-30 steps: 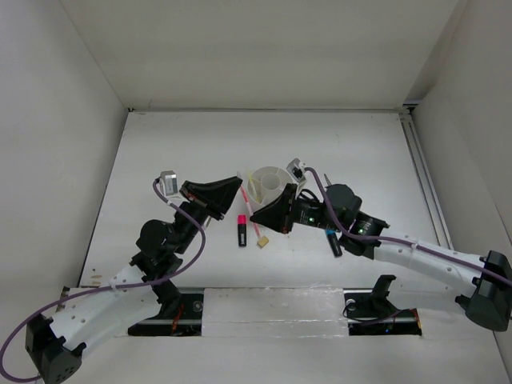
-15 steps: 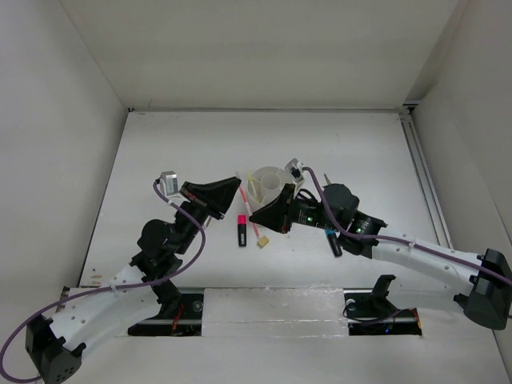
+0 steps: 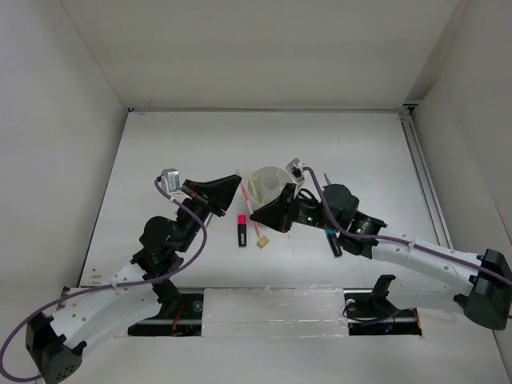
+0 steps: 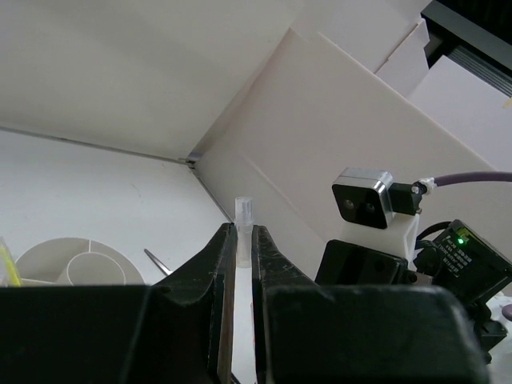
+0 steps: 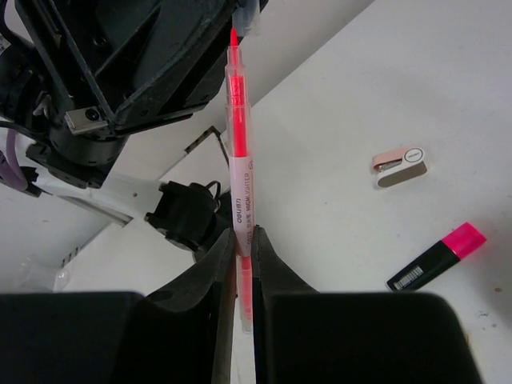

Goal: Sort the stationery into containers
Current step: Close the pen cap on the pen.

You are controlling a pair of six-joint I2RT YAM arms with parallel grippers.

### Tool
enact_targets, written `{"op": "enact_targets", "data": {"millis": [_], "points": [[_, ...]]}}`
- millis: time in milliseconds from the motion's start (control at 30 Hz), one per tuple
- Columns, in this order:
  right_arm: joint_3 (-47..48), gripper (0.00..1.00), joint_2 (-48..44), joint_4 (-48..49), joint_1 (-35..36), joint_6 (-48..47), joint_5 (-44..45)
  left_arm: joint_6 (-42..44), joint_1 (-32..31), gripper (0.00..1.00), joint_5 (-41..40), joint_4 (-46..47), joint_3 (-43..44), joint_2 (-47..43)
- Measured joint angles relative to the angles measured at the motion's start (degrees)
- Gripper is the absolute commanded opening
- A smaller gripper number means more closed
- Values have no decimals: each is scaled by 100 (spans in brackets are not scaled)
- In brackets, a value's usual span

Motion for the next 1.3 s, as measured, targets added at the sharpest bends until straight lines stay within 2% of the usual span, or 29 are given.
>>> {"op": "enact_targets", "data": {"millis": [1300], "points": [[-17,0,-2,-20,184,0,437,33,0,0,-59,-101,149,-13]]}}
